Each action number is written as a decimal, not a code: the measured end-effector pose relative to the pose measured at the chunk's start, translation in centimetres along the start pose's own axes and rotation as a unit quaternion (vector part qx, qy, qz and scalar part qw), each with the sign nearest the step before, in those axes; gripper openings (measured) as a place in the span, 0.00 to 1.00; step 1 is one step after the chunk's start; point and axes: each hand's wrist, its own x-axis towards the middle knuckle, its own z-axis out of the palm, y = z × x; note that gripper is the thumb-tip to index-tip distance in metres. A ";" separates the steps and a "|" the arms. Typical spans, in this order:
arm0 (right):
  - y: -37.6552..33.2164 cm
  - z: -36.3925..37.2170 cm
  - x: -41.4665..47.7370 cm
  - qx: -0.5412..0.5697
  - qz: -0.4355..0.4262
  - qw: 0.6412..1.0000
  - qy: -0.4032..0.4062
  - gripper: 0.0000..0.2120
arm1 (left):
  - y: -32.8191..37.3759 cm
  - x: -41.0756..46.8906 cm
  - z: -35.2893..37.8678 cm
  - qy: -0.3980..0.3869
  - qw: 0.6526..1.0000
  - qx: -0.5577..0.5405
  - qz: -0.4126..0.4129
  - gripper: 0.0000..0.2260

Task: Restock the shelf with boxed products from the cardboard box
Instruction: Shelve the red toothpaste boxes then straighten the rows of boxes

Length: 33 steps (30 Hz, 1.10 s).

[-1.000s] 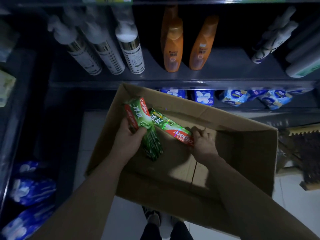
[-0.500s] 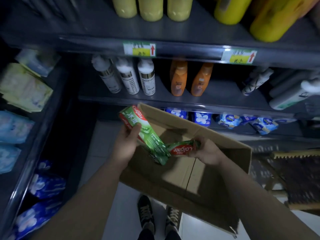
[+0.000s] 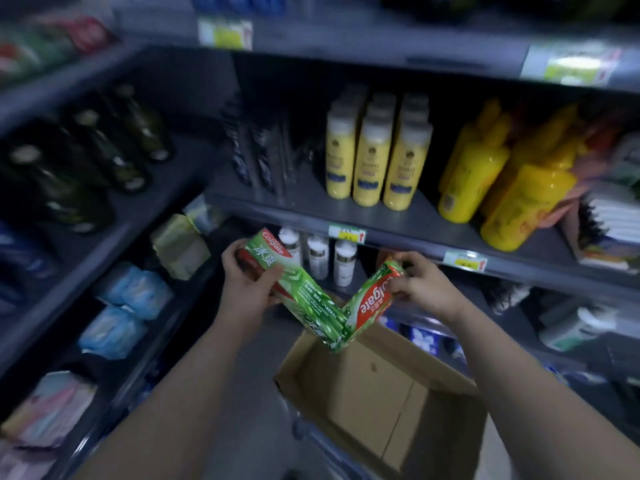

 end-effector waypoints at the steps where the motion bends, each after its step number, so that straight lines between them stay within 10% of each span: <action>1: -1.7 0.4 -0.1 -0.007 -0.014 1.000 -0.002 0.19 | 1.4 -0.2 -0.8 0.019 1.000 -0.012 0.011 0.26; 8: -13.4 4.9 -1.9 -0.001 -0.113 0.993 -0.038 0.11 | 10.4 -1.1 -7.8 0.099 0.992 -0.062 0.054 0.08; 21: -30.2 21.0 -4.9 0.065 -0.236 0.956 -0.163 0.05 | 22.3 -5.6 -25.2 0.179 0.970 -0.145 0.074 0.27; 33: -38.9 34.4 -8.6 0.055 -0.316 0.913 -0.252 0.11 | 28.3 -9.7 -36.6 0.078 0.990 -0.082 0.082 0.09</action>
